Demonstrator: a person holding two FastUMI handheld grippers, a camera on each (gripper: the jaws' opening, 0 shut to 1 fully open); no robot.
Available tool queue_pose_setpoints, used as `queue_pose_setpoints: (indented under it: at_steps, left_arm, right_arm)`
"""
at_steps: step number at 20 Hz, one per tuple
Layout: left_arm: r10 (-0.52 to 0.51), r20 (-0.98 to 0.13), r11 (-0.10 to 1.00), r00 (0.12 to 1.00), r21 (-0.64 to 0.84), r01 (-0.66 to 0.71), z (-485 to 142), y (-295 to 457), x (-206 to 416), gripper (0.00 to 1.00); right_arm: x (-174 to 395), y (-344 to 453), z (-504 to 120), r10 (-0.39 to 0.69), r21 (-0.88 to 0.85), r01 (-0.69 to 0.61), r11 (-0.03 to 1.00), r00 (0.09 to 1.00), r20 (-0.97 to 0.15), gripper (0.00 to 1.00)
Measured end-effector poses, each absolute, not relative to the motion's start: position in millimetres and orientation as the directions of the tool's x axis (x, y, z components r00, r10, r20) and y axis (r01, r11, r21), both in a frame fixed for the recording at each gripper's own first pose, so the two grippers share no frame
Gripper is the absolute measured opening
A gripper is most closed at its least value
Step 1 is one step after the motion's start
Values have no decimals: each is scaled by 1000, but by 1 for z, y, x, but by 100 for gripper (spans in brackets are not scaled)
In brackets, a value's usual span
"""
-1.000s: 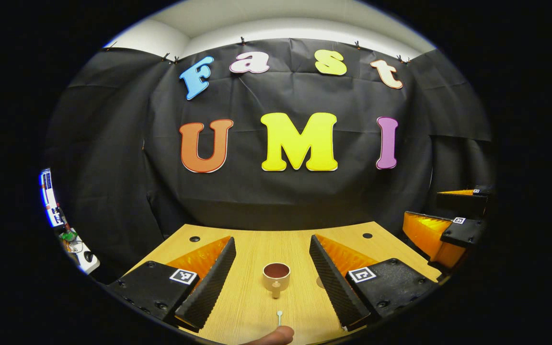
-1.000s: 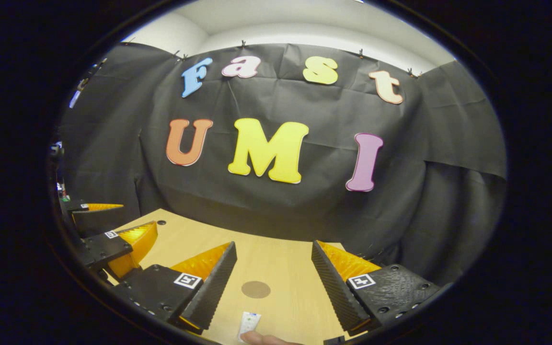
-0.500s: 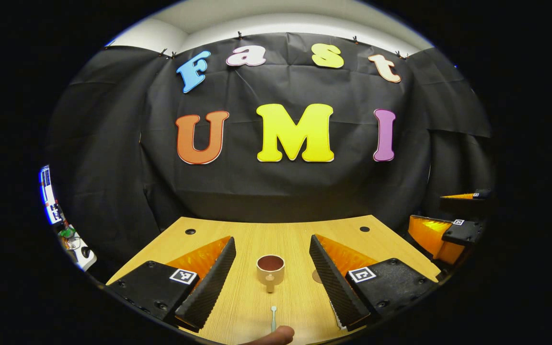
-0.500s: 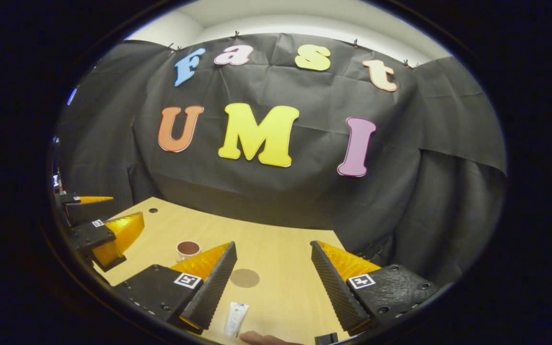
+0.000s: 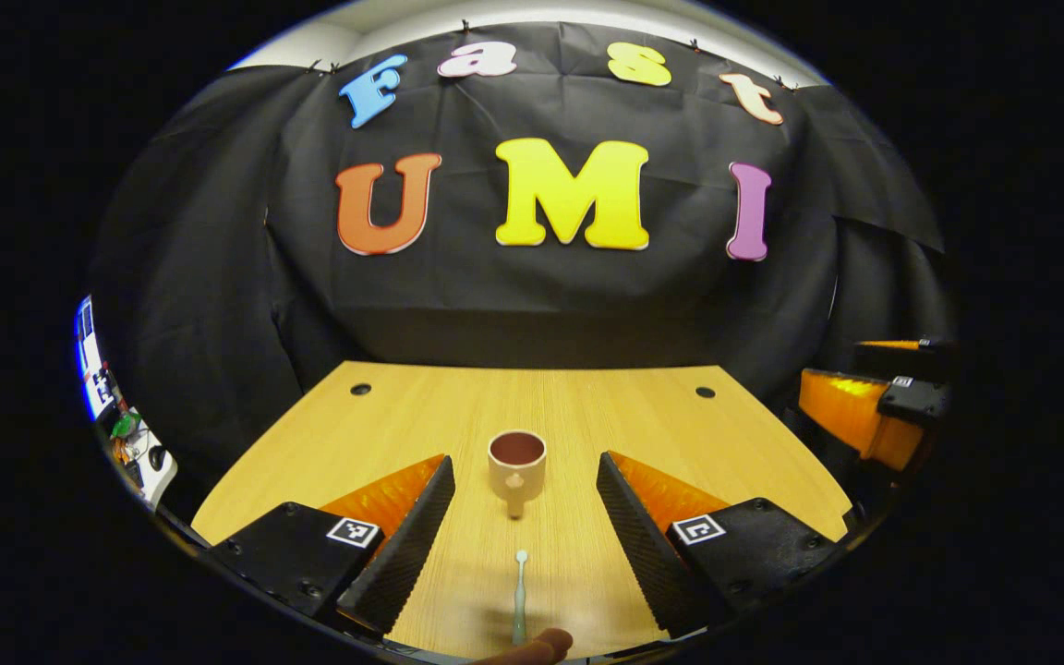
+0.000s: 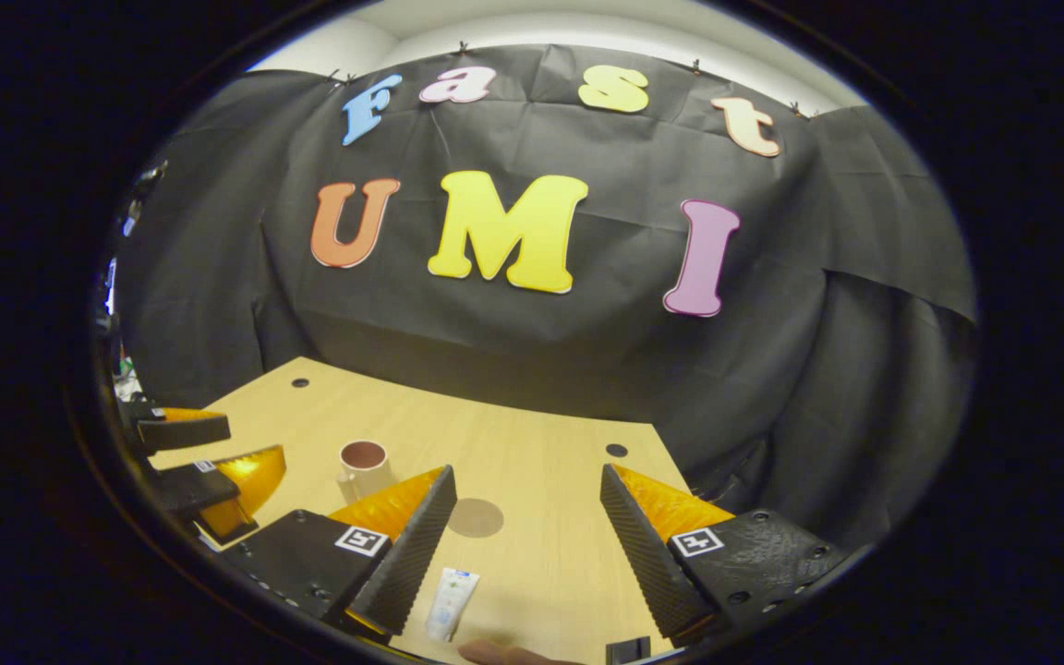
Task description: Put the toothbrush and toothpaste on the desktop into the cup, then pick up the cup and place it on the coaster on the desktop.
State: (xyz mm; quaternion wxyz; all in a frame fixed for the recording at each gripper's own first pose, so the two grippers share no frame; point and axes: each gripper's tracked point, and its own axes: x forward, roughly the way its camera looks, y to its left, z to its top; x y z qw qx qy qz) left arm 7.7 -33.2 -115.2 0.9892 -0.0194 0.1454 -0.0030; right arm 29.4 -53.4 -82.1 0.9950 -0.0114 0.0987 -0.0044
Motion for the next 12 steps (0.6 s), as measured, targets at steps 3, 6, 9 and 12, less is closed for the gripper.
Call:
queue_pose_setpoints:
  at_steps: [3, 6, 9, 12]
  left_arm:
    - [-6, -440, 1000, 898, -19, -3, -170, -34, 2, 99]
    - [-24, -545, 1000, 838, -2, 27, -217, -41, -7, 99]
    - [-39, -657, 999, 753, -8, 45, -264, -48, -21, 99]
    - [-38, -713, 999, 700, -35, 19, -294, -48, -27, 99]
  right_arm:
    - [29, -56, -97, -11, -35, 2, 999, 972, -234, 95]
    - [28, -59, -112, -14, -41, 3, 999, 960, -280, 95]
    - [26, -58, -129, -9, -42, -5, 999, 945, -328, 95]
    - [23, -58, -145, -10, -51, -10, 999, 924, -383, 95]
